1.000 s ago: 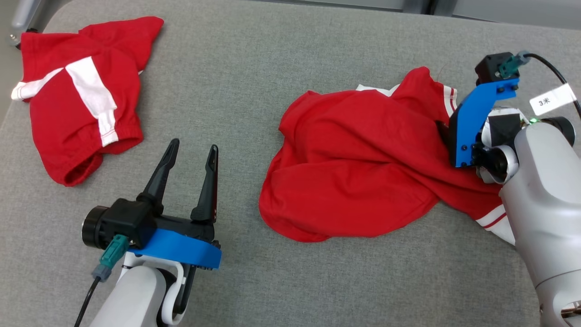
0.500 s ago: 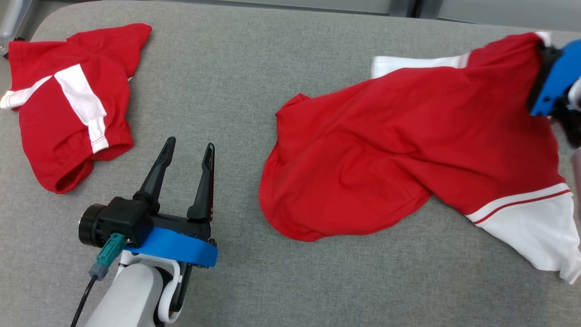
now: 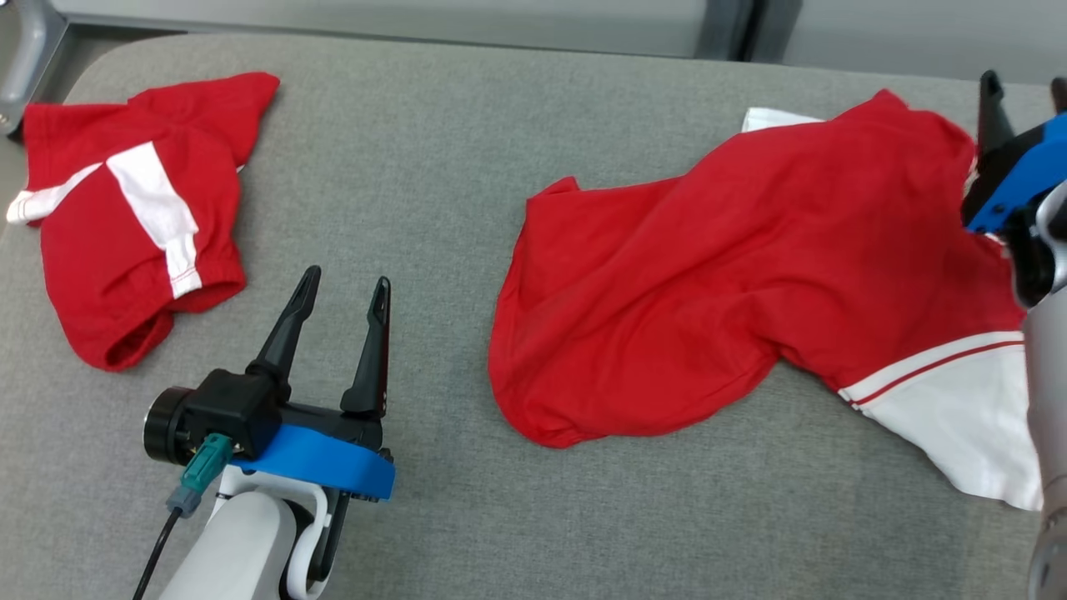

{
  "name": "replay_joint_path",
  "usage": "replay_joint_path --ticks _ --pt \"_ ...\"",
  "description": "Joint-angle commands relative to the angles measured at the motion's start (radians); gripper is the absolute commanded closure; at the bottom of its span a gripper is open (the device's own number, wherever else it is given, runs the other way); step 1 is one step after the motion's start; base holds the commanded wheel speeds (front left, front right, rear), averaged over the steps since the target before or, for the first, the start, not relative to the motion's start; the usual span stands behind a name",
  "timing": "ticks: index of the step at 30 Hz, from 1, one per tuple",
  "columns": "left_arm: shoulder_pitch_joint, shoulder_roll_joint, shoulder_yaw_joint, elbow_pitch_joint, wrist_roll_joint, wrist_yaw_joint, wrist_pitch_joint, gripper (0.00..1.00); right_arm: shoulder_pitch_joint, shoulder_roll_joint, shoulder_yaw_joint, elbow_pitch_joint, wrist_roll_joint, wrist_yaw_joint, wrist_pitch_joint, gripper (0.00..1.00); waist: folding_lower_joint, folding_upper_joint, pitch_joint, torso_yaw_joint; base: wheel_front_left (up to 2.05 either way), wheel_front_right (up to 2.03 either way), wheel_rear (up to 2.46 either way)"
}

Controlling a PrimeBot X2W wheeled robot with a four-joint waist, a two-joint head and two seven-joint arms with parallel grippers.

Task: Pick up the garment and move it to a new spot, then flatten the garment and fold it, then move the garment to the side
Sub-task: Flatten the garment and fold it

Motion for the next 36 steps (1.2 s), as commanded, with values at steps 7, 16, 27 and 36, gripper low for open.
replay_joint_path --ticks 7,16,27,36 --pt "0.065 0.022 0.025 0.003 -0.019 0.025 -0.007 0.0 0.19 0.061 0.132 -0.094 0.077 0.0 -0.11 0.0 -0.0001 0.0 -0.077 -0.079 0.0 0.0 0.0" --pt "0.15 0.033 0.056 -0.009 -0.039 0.052 -0.009 0.0 0.506 0.125 0.212 -0.353 0.133 0.0 -0.17 0.0 -0.0001 0.0 -0.146 -0.162 0.0 0.0 0.0" --pt "0.212 0.038 0.074 0.001 -0.057 0.071 -0.011 0.0 0.844 0.185 0.262 -0.759 0.126 0.0 -0.104 0.0 -0.0001 0.0 -0.202 -0.209 0.0 0.0 0.0" --pt "0.21 0.017 0.046 0.018 -0.08 0.057 0.028 0.0 0.906 0.187 0.277 -0.87 0.171 0.0 -0.05 0.0 -0.0001 0.0 -0.187 -0.216 0.0 0.0 0.0"
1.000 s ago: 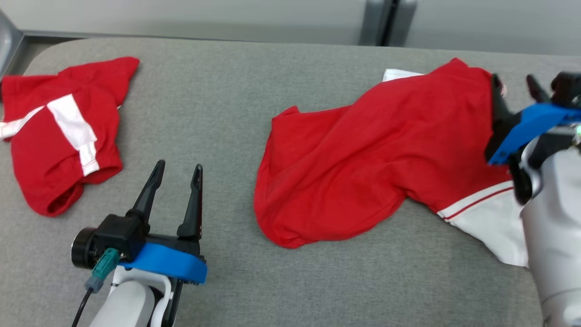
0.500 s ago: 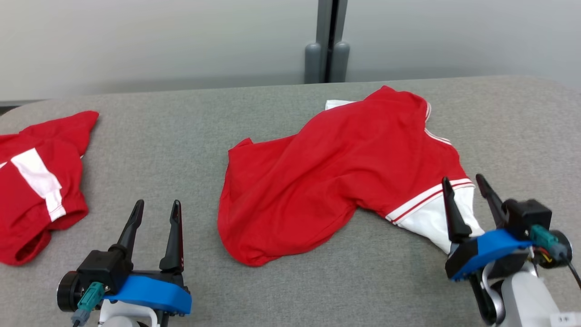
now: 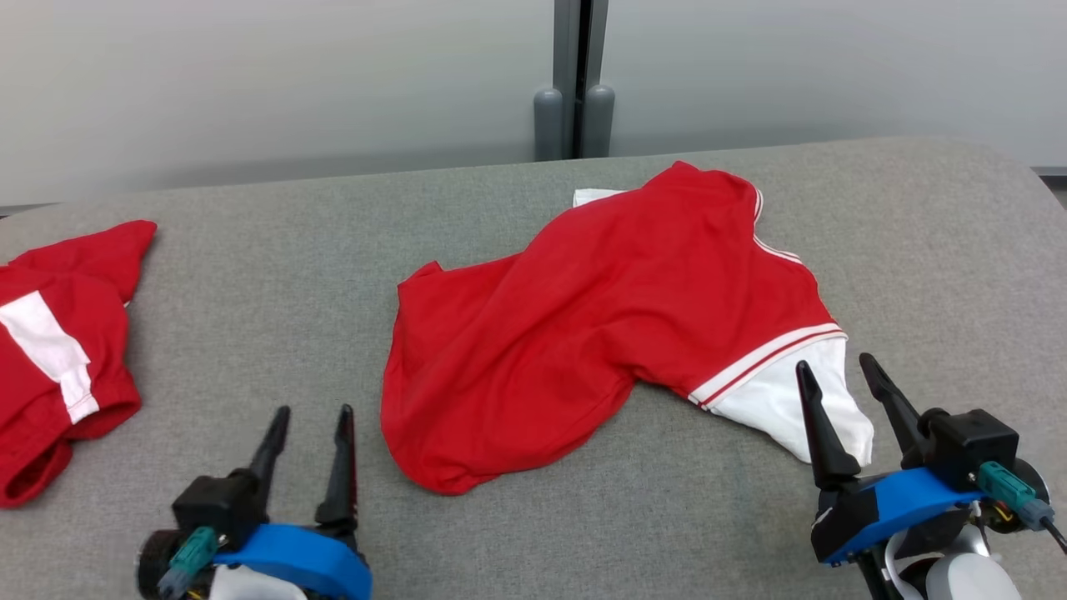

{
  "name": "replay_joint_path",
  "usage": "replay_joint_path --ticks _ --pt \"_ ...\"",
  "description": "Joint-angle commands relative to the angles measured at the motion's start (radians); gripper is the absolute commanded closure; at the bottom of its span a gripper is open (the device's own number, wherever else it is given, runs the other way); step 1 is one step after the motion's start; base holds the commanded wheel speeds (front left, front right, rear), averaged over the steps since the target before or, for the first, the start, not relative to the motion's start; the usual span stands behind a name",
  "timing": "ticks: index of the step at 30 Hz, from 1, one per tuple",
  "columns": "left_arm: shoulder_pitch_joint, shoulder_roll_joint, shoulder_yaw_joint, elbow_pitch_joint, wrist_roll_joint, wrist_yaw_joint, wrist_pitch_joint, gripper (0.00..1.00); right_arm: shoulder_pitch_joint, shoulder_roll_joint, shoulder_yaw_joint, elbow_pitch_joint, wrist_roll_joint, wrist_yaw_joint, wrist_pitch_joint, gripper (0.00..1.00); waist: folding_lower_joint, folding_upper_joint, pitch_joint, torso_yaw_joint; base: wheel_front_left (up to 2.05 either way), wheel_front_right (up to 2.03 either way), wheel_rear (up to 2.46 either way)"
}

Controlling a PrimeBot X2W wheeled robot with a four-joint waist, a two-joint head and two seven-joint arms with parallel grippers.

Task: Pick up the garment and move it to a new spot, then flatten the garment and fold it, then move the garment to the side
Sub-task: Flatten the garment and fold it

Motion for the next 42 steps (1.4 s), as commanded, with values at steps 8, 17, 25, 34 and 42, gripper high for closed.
replay_joint_path --ticks 8,17,25,34,42 --pt "-0.02 -0.039 -0.057 0.08 -0.125 -0.086 0.216 0.0 0.002 0.001 0.028 -0.028 0.027 0.0 0.02 0.0 0.0001 -0.0001 0.033 -0.02 0.0 0.0 0.0" --pt "-0.096 -0.056 -0.055 0.151 -0.178 -0.122 0.273 1.0 -0.019 0.001 0.064 -0.006 0.064 0.0 0.005 0.0 0.0001 -0.0001 0.062 -0.058 0.0 0.0 0.0" --pt "-0.154 -0.003 -0.005 0.078 -0.141 -0.094 0.19 1.0 -0.027 0.001 0.073 0.014 0.091 0.0 -0.017 0.0 0.0001 -0.0001 0.07 -0.072 0.0 0.0 0.0" --pt "-0.109 0.059 -0.001 -0.246 -0.142 -0.053 0.27 1.0 -0.02 0.001 0.051 0.017 0.091 0.0 -0.023 0.0 0.0001 -0.0001 0.066 -0.039 0.0 0.0 0.0" --pt "-0.04 0.124 0.005 -0.425 -0.185 -0.013 0.416 1.0 -0.031 0.001 0.051 0.0 0.086 0.0 -0.021 0.0 0.0001 -0.0001 0.089 -0.036 0.0 0.0 0.0"
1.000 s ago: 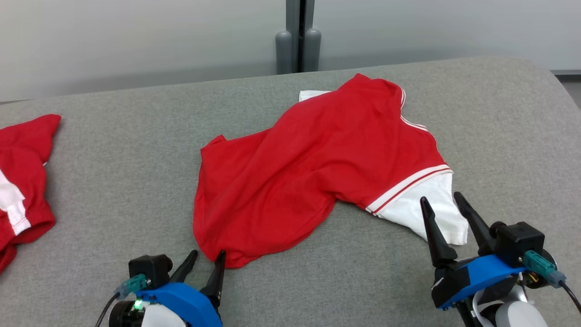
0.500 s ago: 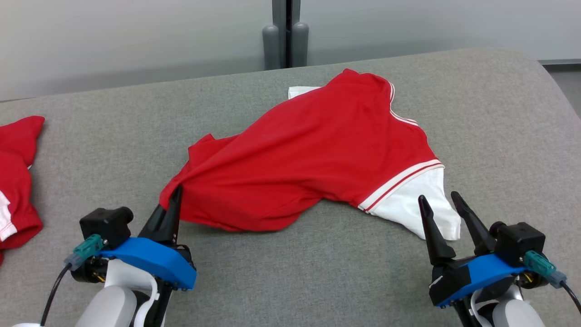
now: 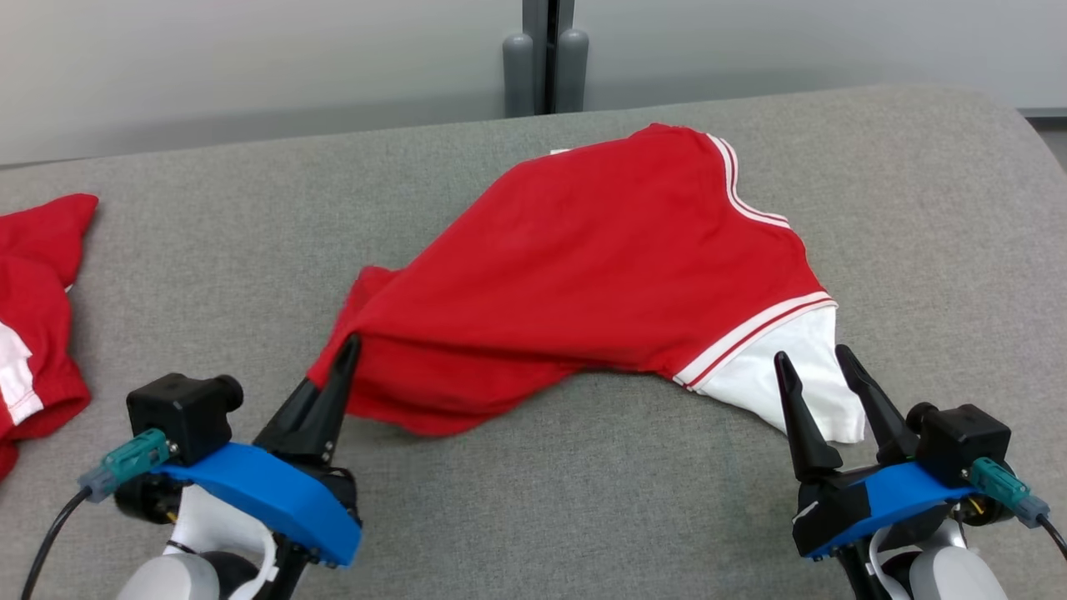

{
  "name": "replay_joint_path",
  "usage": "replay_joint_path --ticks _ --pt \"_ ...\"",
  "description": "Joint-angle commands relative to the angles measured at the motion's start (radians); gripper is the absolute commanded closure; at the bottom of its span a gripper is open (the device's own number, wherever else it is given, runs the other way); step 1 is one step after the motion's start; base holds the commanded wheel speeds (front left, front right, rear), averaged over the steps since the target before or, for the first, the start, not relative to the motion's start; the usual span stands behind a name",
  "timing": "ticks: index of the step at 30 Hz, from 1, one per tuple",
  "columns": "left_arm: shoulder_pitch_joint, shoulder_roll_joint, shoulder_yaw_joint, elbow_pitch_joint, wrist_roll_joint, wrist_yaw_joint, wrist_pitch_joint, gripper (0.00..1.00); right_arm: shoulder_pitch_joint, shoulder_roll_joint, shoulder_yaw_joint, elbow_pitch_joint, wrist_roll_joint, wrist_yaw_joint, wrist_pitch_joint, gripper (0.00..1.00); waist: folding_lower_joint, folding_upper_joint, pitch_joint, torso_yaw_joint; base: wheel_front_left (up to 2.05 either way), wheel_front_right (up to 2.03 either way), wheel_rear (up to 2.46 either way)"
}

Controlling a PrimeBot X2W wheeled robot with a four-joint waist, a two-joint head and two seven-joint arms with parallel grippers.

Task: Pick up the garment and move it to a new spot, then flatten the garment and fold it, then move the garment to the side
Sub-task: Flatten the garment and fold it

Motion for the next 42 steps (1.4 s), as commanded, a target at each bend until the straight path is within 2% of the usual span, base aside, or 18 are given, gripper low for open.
replay_joint_path --ticks 1,8,10,13,14,15,16,17,24,32,42 --pt "-0.006 0.026 0.004 0.052 0.02 0.01 0.018 1.0 -0.016 0.0 0.0 -0.005 -0.007 0.0 0.001 0.0 0.0 -0.0001 0.015 -0.002 0.0 0.0 0.0" --pt "-0.143 0.012 0.0 0.349 0.068 -0.002 -0.028 1.0 -0.042 0.0 0.025 -0.015 -0.008 0.0 0.0 0.0 0.0 -0.0001 0.07 -0.031 0.0 0.0 0.0" --pt "-0.163 0.008 0.004 0.395 0.077 -0.001 -0.045 1.0 -0.047 0.0 0.027 -0.015 -0.008 0.0 -0.002 0.0 0.0 -0.0001 0.077 -0.035 0.0 0.0 0.0" --pt "-0.216 0.0 0.013 0.518 0.116 0.023 -0.106 1.0 -0.049 0.0 0.029 -0.012 -0.009 0.0 -0.003 0.0 0.0 -0.0001 0.089 -0.045 0.0 0.0 0.0" --pt "-0.231 -0.007 0.016 0.546 0.128 0.034 -0.127 0.83 -0.05 -0.001 0.028 -0.011 -0.01 0.0 -0.003 0.0 0.0 -0.0001 0.091 -0.047 0.0 0.0 0.0" --pt "-0.244 -0.011 0.018 0.574 0.134 0.041 -0.147 0.56 -0.051 0.0 0.027 -0.01 -0.01 0.0 -0.004 0.0 0.0 -0.0001 0.092 -0.048 0.0 0.0 0.0" --pt "-0.251 -0.014 0.019 0.597 0.139 0.045 -0.164 0.16 -0.051 -0.001 0.024 -0.009 -0.01 0.0 -0.003 0.0 0.0 -0.0001 0.092 -0.049 0.0 0.0 0.0" --pt "-0.258 -0.018 0.019 0.618 0.141 0.045 -0.18 0.0 -0.051 0.0 0.021 -0.007 -0.01 0.0 -0.004 0.0 0.0 -0.0001 0.092 -0.048 0.0 0.0 0.0" --pt "-0.234 -0.077 0.03 0.681 0.104 0.005 -0.301 0.0 -0.043 0.0 -0.006 0.002 -0.004 0.0 -0.005 0.0 0.0 -0.0001 0.064 -0.02 0.0 0.0 0.0" --pt "-0.129 -0.121 0.052 0.643 0.085 -0.035 -0.434 0.0 -0.025 -0.001 -0.043 0.009 -0.008 0.0 -0.001 0.0 0.0 -0.0001 0.007 0.013 0.0 0.0 0.0" --pt "0.001 -0.18 0.142 0.485 0.228 -0.05 -0.454 0.0 0.028 -0.001 -0.12 0.034 -0.023 0.0 0.0 0.0 0.0 -0.0001 -0.076 0.051 0.0 0.0 0.0"
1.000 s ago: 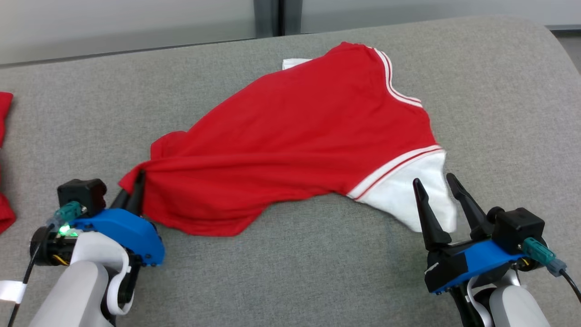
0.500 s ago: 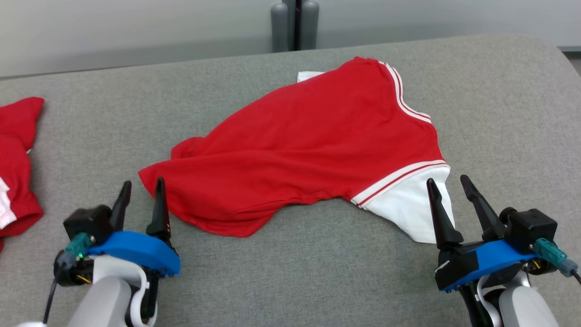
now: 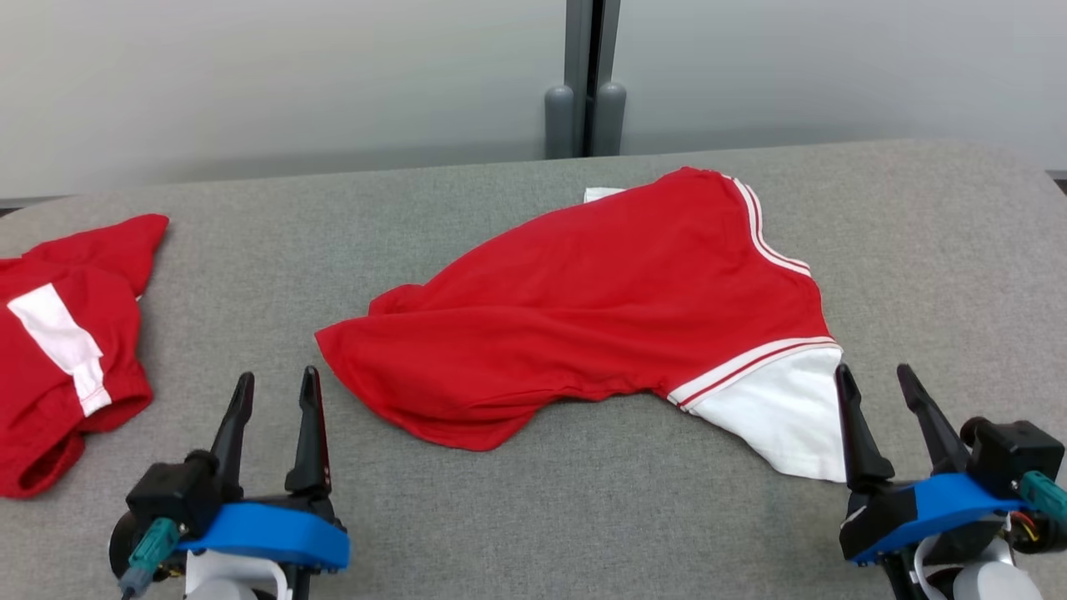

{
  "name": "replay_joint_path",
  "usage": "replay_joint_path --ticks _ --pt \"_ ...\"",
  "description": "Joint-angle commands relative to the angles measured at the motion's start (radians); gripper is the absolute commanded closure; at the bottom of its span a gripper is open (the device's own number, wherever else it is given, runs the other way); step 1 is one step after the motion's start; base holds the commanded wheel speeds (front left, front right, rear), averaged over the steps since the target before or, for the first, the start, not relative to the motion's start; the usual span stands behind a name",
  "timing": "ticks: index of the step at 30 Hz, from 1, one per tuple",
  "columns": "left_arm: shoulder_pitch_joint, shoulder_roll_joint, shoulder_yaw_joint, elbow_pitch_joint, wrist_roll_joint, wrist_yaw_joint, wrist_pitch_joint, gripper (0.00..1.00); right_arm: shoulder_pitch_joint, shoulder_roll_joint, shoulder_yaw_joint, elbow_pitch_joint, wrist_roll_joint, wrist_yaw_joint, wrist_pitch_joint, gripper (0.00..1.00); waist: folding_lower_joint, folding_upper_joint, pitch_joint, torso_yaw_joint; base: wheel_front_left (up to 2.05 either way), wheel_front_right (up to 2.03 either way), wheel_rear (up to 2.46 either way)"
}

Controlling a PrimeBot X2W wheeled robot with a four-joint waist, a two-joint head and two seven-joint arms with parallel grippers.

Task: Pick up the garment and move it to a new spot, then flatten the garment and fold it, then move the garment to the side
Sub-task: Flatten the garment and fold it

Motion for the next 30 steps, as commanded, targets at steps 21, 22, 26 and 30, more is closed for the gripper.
replay_joint_path --ticks 21,22,26,30 --pt "0.06 -0.038 0.037 0.035 0.071 -0.048 0.017 0.0 0.018 -0.001 0.019 0.056 0.025 0.0 -0.01 0.0 0.0001 0.0 -0.005 -0.032 0.0 0.0 0.0" --pt "0.054 -0.04 0.029 0.044 0.069 -0.054 0.029 0.0 0.015 -0.001 0.02 0.057 0.025 0.0 -0.01 0.0 0.0001 0.0 -0.001 -0.033 0.0 0.0 0.0" --pt "0.024 -0.045 0.0 0.091 0.059 -0.072 0.08 0.0 0.003 -0.001 0.029 0.06 0.027 0.0 -0.012 0.0 0.0001 0.0 0.018 -0.04 0.0 0.0 0.0" --pt "-0.022 -0.049 -0.031 0.169 0.059 -0.085 0.136 0.0 -0.005 -0.001 0.039 0.064 0.028 0.0 -0.016 0.0 0.0001 0.0 0.038 -0.049 0.0 0.0 0.0"
